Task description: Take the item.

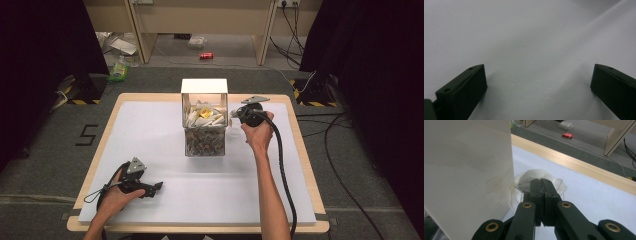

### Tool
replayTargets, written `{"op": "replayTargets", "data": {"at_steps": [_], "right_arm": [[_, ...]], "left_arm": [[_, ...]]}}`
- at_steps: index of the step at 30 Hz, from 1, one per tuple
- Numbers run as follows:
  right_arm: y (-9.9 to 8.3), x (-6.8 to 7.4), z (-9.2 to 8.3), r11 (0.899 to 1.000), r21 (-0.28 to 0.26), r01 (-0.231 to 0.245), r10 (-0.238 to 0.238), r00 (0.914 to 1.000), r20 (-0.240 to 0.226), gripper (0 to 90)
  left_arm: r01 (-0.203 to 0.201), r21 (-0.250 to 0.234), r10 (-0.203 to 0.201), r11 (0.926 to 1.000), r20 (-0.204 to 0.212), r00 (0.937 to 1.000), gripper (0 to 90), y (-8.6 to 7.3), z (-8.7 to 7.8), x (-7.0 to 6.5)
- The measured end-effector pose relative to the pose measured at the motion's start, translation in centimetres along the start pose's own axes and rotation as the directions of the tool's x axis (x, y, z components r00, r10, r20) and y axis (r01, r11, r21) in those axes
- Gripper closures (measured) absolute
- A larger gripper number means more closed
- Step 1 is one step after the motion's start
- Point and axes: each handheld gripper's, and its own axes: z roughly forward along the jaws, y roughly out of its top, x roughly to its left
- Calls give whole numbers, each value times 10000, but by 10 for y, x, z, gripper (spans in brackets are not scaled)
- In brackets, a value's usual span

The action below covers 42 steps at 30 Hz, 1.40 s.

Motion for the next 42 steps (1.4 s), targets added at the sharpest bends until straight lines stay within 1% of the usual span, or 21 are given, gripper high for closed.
{"op": "replayTargets", "data": {"at_steps": [6, 10, 14, 19, 22, 27, 28, 30, 31, 32, 33, 34, 35, 37, 41, 42], "right_arm": [[-1, 1, 3, 10000, 68, -68, 69, 9999, -107, 882], [-1, 1, 4, 9999, 113, -51, 52, 10000, -77, 882], [0, 0, 4, 10000, 46, -77, 77, 9999, -84, 877], [0, -2, 1, 9999, 19, -116, 117, 9999, -87, 863], [1, -3, -2, 9998, -100, -185, 184, 9998, -121, 856], [1, -6, -8, 9995, -153, -278, 276, 9996, -114, 824], [1, -7, -9, 9995, -171, -278, 276, 9996, -107, 807], [2, -8, -12, 9989, -244, -391, 387, 9991, -156, 726], [2, -7, -12, 9988, -246, -414, 408, 9989, -245, 671], [2, -7, -14, 9990, -245, -380, 375, 9991, -198, 605], [3, -6, -16, 9989, -235, -395, 392, 9992, -93, 509], [3, -6, -16, 9989, -235, -395, 392, 9992, -93, 509], [3, -6, -16, 9986, -257, -469, 466, 9988, -123, 476], [3, -7, -19, 9982, -270, -542, 544, 9985, 48, 414], [3, -9, -22, 9972, -294, -684, 689, 9975, 166, 348], [3, -9, -23, 9968, -321, -736, 740, 9972, 118, 334]], "left_arm": [[4, -16, -4, 10000, -2, 10000, 0, 0, 0, 0], [3, -16, -3, 10000, -3, 10000, 0, 0, 0, 0], [-12, 7, 12, 10000, -6, 10000, 0, 0, 0, 0], [-13, 11, 13, 10000, -10, 10000, 0, 0, 0, 0], [-8, 9, 8, 10000, -7, 10000, 0, 0, 0, 0], [-14, 12, 14, 10000, -10, 10000, 0, 0, 0, 0], [-14, 12, 14, 10000, -9, 10000, 0, 0, 0, 0], [-15, 12, 15, 10000, -12, 10000, 0, 0, 0, 0], [-15, 12, 15, 10000, -12, 10000, 0, 0, 0, 0], [-16, 13, 16, 10000, -10, 10000, 0, 0, 0, 0], [-13, 13, 13, 10000, -10, 10000, 0, 0, 0, 0], [-12, 10, 12, 10000, -10, 10000, 0, 0, 0, 0], [-14, 12, 14, 10000, -11, 10000, 0, 0, 0, 0], [-17, 12, 17, 10000, -13, 10000, 0, 0, 0, 0], [-15, 11, 15, 10000, -13, 10000, 0, 0, 0, 0], [-14, 12, 14, 10000, -12, 10000, 0, 0, 0, 0]]}}
